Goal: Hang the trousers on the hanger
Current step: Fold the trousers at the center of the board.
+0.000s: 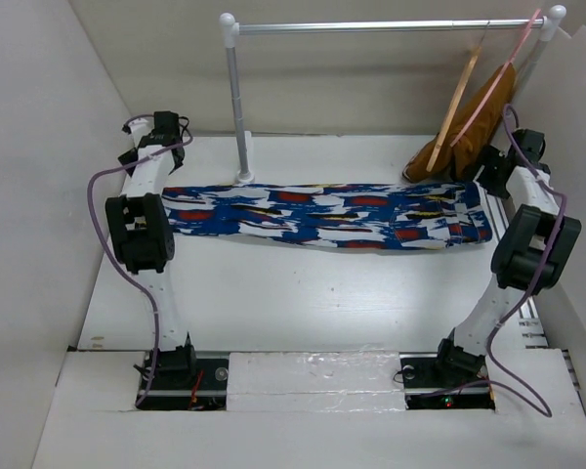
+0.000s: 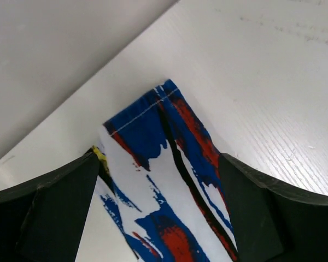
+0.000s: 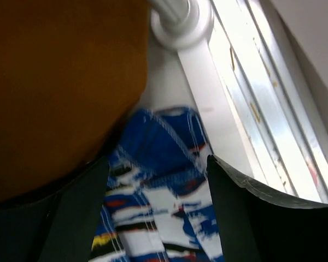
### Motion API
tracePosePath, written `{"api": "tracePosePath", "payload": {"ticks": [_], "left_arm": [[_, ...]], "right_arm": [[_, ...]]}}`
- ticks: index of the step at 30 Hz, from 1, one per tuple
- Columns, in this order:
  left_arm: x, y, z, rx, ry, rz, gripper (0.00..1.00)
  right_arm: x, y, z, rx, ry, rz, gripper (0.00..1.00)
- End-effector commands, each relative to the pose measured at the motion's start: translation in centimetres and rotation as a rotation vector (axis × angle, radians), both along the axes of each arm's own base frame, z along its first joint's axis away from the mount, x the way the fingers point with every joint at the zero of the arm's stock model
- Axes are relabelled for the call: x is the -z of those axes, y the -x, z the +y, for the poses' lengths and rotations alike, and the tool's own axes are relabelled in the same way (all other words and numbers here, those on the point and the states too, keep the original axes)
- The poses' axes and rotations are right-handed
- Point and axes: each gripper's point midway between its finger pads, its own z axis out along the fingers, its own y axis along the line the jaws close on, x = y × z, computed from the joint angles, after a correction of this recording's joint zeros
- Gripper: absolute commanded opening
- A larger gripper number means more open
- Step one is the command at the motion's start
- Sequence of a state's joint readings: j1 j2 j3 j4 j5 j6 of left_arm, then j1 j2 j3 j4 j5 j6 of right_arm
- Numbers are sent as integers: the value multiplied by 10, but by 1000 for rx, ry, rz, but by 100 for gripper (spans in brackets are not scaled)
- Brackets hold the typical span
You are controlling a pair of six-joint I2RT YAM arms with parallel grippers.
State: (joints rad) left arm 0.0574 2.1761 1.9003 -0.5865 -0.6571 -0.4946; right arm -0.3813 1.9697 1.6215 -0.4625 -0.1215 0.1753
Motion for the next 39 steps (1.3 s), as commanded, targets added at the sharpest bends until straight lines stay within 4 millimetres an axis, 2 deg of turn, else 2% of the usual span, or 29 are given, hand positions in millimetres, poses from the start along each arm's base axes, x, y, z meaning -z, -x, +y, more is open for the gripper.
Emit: {"api": "tracePosePath", "payload": {"ticks": [1, 2, 3, 4, 5, 6, 8, 9, 10, 11, 12, 13, 15, 16, 17, 19, 23, 24, 25, 27, 28, 30, 32, 33, 34, 35, 36, 37, 39], "left_arm": [[-71, 26, 9, -28, -22, -130, 87], [-69, 32, 6, -29, -1, -139, 87], [-62, 49, 10, -42, 17, -138, 86], [-54, 58, 12, -54, 39, -137, 85], [-34, 76, 12, -62, 124, -134, 81], [-26, 84, 10, -74, 133, -124, 79], [-8, 99, 3, -77, 189, -116, 77], [5, 110, -4, -71, 220, -108, 75], [12, 114, -11, -54, 251, -107, 75], [18, 114, -21, -24, 301, -109, 76], [21, 113, -27, -3, 328, -119, 77], [33, 118, -38, 26, 381, -91, 78], [45, 121, -48, 43, 435, -66, 80], [54, 125, -58, 67, 484, -49, 81], [59, 126, -61, 70, 502, -42, 82], [71, 128, -70, 84, 547, -34, 82], [84, 129, -76, 82, 584, -31, 82], [88, 128, -76, 80, 581, -29, 82], [90, 128, -75, 75, 577, -28, 81], [98, 128, -73, 68, 574, -15, 80], [99, 128, -72, 62, 570, -13, 79], [106, 129, -73, 52, 578, -4, 73], [108, 126, -71, 43, 570, -7, 68], [107, 124, -70, 40, 566, -13, 60], [107, 123, -68, 34, 560, -16, 50], [106, 121, -67, 35, 551, -19, 39], [104, 118, -65, 36, 542, -19, 19], [104, 117, -57, 34, 503, -4, 5], [105, 116, -55, 31, 491, 12, 0]], "right_arm": [[-57, 8, -4, -21, 33, -168, 78], [-46, 22, -4, -11, 23, -148, 77], [-65, 30, 0, -15, 42, -187, 77], [-69, 37, -1, -10, 49, -203, 75], [-54, 56, 9, -16, 36, -184, 66], [-65, 58, 10, -17, 47, -207, 66], [-62, 72, 14, -9, 53, -199, 32], [-43, 85, 22, -16, 29, -166, 19], [-46, 93, 22, -16, 33, -178, 0], [-38, 98, 27, -22, 15, -167, 0], [-17, 113, 33, -29, -38, -137, 0], [-13, 119, 36, -25, -55, -146, 5], [0, 134, 39, -16, -106, -147, 27], [17, 144, 45, -9, -143, -143, 48], [23, 148, 49, -13, -167, -147, 57], [37, 154, 64, -49, -224, -140, 68], [56, 148, 74, -82, -300, -157, 73], [70, 148, 80, -84, -336, -123, 73], [67, 138, 73, -70, -317, -160, 74], [78, 132, 77, -60, -323, -154, 74], [75, 126, 74, -40, -328, -183, 74], [75, 115, 83, -52, -337, -185, 73], [82, 111, 86, -30, -340, -163, 66], [82, 106, 89, -34, -333, -168, 59], [85, 104, 88, -15, -344, -163, 32], [86, 104, 92, -12, -347, -154, 17], [87, 106, 91, 0, -343, -147, 9], [78, 114, 88, 6, -305, -143, 0], [76, 120, 81, 31, -261, -124, 0]]}}
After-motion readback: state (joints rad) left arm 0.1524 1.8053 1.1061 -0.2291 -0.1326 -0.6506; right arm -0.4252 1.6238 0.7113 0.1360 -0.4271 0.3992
